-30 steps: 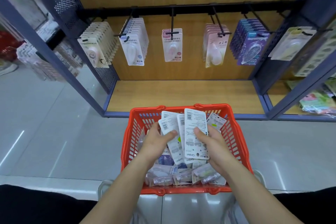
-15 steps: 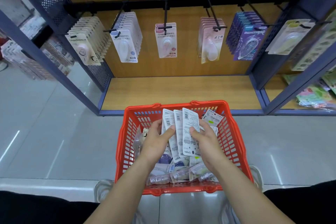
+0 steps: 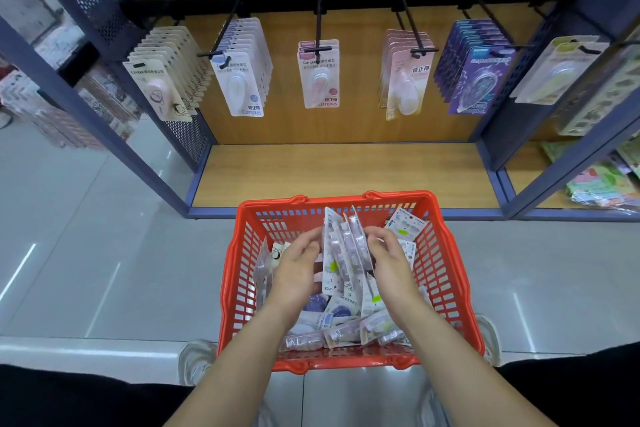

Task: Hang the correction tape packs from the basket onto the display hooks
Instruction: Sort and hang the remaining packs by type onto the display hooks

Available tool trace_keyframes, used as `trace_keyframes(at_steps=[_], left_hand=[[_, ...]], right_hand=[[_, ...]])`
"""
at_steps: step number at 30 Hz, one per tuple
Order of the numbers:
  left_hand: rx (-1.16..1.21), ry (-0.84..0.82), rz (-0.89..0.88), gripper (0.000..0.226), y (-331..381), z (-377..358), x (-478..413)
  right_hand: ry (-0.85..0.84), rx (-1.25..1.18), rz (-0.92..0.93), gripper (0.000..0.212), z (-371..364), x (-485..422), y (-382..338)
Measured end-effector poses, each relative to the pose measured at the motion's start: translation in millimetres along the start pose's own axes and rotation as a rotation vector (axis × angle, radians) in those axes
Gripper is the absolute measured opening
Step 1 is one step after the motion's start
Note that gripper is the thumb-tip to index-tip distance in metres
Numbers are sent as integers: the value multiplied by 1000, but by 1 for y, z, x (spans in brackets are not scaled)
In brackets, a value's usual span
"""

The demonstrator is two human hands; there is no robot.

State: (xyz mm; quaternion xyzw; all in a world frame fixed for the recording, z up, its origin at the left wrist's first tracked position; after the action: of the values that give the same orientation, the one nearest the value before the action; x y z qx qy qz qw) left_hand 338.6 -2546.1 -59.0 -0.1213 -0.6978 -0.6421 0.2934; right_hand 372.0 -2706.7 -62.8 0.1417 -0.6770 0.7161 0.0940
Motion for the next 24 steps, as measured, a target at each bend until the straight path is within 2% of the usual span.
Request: trace_keyframes(at_steps=[3, 4, 7, 9, 12, 16, 21, 24], left_hand=[[-29, -25, -29, 25, -4, 0, 0], [-13, -32, -31, 26, -5, 1, -1], [37, -29, -8, 34, -6, 5, -4], [47, -25, 22, 31, -6, 6, -7], [65, -42, 29, 24, -7, 6, -7], [216, -164, 81, 51, -11, -5, -4], [213, -194, 39, 73, -15, -7, -8], [150, -209, -28, 68, -11, -10, -5]], right_hand=[[-50, -79, -38, 19, -1, 2, 4], [-81, -86, -40, 26, -2, 3, 5], [-151, -90, -61, 65, -4, 4, 11], [-166, -122, -71, 69, -4, 3, 14], [-167, -214, -89, 61, -4, 2, 16], [-163, -310, -82, 51, -5, 2, 16], [-124, -175, -53, 20, 3, 1, 9], [-115, -133, -53, 20, 3, 1, 7]])
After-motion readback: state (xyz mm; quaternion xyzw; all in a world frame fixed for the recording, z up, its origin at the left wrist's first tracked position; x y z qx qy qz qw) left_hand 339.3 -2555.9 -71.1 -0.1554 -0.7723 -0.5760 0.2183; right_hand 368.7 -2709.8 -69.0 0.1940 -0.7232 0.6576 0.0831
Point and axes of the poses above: each hand's wrist, its own x-axis away from the middle knuckle, its own z-axis out of the back of the hand, y = z × x, the point moved 6 cm from there along -x, towards the middle knuckle, and after that the axes turned 5 degrees about z, right-handed, at the moved point
